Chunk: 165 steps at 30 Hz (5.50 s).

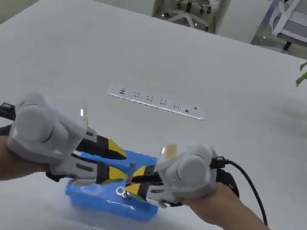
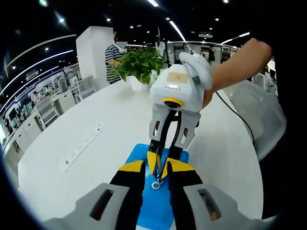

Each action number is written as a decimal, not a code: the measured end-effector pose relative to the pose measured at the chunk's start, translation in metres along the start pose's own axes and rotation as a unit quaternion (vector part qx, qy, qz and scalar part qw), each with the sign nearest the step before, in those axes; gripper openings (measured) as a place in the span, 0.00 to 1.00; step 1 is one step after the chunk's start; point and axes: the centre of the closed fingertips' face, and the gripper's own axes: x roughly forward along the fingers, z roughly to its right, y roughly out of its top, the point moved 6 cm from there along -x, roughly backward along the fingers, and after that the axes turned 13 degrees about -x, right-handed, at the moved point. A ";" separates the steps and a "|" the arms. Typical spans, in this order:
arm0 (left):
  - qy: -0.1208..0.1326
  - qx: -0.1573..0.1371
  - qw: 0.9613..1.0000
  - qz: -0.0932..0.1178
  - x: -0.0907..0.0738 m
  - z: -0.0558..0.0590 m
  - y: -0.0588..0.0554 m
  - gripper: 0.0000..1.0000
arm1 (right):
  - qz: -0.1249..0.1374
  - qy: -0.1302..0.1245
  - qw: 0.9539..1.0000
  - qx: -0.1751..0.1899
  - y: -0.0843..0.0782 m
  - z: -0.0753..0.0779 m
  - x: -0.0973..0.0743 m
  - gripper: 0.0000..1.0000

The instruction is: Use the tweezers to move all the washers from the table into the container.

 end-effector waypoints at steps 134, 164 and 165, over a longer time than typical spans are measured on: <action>-0.062 0.019 0.997 -0.044 -0.023 0.060 -0.019 0.05 | 0.031 -0.105 0.987 0.121 0.009 -0.088 -0.082 0.74; -0.069 0.020 0.996 -0.048 -0.022 0.059 -0.025 0.05 | 0.035 -0.090 0.989 0.114 0.011 -0.092 -0.075 0.69; -0.070 0.020 0.996 -0.048 -0.022 0.060 -0.025 0.05 | 0.036 -0.089 0.989 0.113 0.012 -0.092 -0.074 0.68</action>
